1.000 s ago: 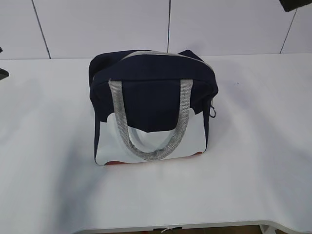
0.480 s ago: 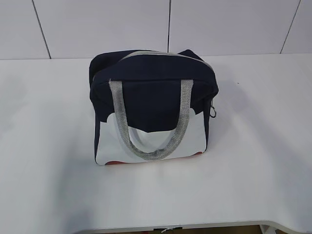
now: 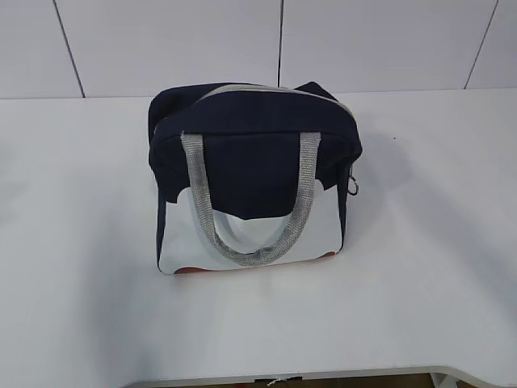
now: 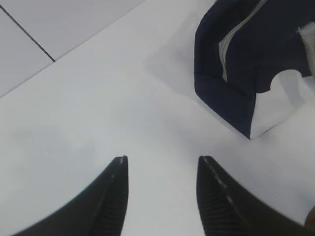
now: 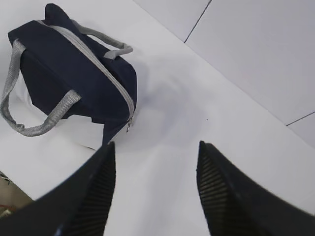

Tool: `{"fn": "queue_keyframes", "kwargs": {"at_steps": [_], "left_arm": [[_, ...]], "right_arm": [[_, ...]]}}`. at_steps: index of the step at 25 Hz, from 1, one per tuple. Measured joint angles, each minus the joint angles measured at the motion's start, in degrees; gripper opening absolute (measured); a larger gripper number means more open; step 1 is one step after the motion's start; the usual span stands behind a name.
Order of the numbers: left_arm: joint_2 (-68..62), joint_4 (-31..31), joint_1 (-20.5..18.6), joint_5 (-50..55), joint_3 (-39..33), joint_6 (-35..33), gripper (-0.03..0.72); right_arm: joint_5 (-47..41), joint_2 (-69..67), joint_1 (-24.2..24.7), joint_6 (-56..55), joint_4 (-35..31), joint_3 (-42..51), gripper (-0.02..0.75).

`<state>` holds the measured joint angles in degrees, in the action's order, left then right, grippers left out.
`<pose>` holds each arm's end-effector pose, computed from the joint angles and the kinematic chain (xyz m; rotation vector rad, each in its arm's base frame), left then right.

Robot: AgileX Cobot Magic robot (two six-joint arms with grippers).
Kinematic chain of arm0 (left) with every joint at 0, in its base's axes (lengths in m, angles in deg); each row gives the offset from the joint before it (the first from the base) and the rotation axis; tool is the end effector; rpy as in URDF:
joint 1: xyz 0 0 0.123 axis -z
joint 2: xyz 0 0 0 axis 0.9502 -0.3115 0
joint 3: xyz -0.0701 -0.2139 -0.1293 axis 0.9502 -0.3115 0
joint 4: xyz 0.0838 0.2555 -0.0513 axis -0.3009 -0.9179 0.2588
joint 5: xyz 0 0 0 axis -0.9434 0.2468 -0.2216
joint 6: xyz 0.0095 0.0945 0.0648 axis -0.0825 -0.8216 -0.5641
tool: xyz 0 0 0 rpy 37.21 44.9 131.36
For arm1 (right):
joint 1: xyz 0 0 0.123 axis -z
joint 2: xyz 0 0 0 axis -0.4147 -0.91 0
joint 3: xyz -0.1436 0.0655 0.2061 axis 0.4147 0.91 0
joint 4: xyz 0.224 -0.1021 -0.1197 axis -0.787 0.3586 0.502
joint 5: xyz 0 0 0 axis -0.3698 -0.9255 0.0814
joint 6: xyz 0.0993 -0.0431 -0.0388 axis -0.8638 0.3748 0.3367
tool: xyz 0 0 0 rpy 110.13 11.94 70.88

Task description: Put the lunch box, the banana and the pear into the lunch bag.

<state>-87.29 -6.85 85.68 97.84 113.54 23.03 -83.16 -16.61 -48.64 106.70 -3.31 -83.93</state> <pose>0.2085 -0.0611 0.3478 0.6708 2.0860 -0.0349 0.1901 0.0809 0.4799 -0.8936 1.9991 -0.0472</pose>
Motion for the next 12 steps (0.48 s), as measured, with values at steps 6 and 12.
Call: {"fn": "queue_keyframes", "kwargs": {"at_steps": [6, 12], "left_arm": [[5.26, 1.26, 0.0, 0.78, 0.0, 3.51, 0.33], [9.83, 3.75, 0.0, 5.49, 0.0, 3.89, 0.332]], "right_arm": [[-0.09, 7.67, -0.1, -0.65, 0.51, 7.2, 0.442], [-0.13, 15.25, -0.1, -1.11, 1.51, 16.68, 0.442]]}}
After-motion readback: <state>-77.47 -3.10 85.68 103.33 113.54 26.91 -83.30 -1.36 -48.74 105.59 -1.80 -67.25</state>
